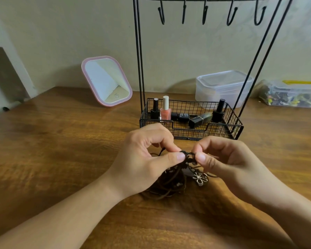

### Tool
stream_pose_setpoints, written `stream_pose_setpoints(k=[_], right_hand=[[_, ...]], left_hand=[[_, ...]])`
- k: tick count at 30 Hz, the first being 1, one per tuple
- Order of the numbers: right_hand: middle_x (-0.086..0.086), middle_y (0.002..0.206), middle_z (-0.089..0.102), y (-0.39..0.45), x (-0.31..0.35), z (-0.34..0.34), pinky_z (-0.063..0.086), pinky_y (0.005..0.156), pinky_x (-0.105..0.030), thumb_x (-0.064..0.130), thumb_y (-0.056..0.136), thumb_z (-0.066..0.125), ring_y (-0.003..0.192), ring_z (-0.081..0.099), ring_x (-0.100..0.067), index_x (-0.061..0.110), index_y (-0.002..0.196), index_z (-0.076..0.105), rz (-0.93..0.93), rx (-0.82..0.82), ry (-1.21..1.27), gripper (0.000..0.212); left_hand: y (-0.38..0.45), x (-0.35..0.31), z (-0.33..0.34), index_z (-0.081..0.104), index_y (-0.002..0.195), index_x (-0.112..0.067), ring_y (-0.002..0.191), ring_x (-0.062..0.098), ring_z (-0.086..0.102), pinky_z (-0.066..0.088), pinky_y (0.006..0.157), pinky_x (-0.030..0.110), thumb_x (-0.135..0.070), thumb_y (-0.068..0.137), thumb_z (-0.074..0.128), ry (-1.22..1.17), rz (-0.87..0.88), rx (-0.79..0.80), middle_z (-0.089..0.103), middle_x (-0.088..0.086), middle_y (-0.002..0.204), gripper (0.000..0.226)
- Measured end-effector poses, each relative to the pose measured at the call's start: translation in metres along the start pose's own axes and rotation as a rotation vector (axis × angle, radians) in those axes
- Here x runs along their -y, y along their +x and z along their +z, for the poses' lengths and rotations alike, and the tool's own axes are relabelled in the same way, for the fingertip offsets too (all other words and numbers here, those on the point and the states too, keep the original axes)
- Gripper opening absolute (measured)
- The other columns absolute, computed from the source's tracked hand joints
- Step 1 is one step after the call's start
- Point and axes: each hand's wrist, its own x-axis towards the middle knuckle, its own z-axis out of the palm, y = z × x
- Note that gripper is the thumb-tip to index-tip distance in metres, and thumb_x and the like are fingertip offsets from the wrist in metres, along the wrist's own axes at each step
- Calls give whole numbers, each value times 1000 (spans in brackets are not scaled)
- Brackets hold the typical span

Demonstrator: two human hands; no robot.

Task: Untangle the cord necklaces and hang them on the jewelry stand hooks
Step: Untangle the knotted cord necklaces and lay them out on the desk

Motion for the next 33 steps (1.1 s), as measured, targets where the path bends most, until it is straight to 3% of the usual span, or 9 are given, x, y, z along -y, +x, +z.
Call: stream_pose_setpoints(k=[5,11,15,17,21,25,28,33], right_hand=[[7,73,57,0,0,1,43,63,-19,34,87,57,68,49,-9,18,82,64,61,30,66,18],[-4,78,61,-1,3,2,44,66,-19,30,89,54,70,53,-7,18,81,64,101,70,140,18],[-18,88,65,0,0,3,45,67,-33,36,91,50,77,59,-17,16,86,65,130,-8,167,25],[-18,90,65,0,-2,3,46,66,-34,41,89,50,79,61,-19,16,88,64,131,-63,186,29],[-3,92,63,0,-2,5,48,65,-26,59,85,61,87,60,-18,26,89,66,40,-119,269,34],[-9,97,59,2,0,0,44,63,-34,25,90,50,89,58,-27,20,87,64,21,-180,522,16],[-11,96,60,2,0,-4,43,64,-38,20,95,45,89,58,-30,16,93,59,-6,-201,664,15],[-8,81,62,5,1,-13,51,70,-38,18,99,35,87,62,-28,17,92,51,-24,-320,746,18]], left_hand=[[-2,-1,2,67,78,-12,82,22,59,49,75,37,-24,83,67,-12,0,89,62,-5,80,13],[0,-3,-2,68,77,-15,76,13,56,44,73,25,-22,81,67,-293,-160,93,61,-4,77,8],[-2,-1,2,63,82,-20,78,21,50,45,74,24,-24,85,64,-363,-215,77,55,8,81,5],[-2,-1,4,63,82,-18,81,26,50,46,76,23,-19,87,63,-373,-253,59,53,15,84,5],[-1,1,4,62,83,-12,79,10,55,47,75,17,-17,86,57,-409,-356,-8,58,4,84,8],[2,8,0,63,82,-18,84,20,53,46,78,29,-22,85,56,-457,-453,-102,58,9,91,8],[3,10,-3,61,81,-21,86,24,50,42,81,37,-23,85,55,-486,-488,-165,55,10,90,7],[3,9,-3,59,84,-21,86,22,52,43,80,32,-24,90,56,-440,-486,-157,54,7,90,8]])
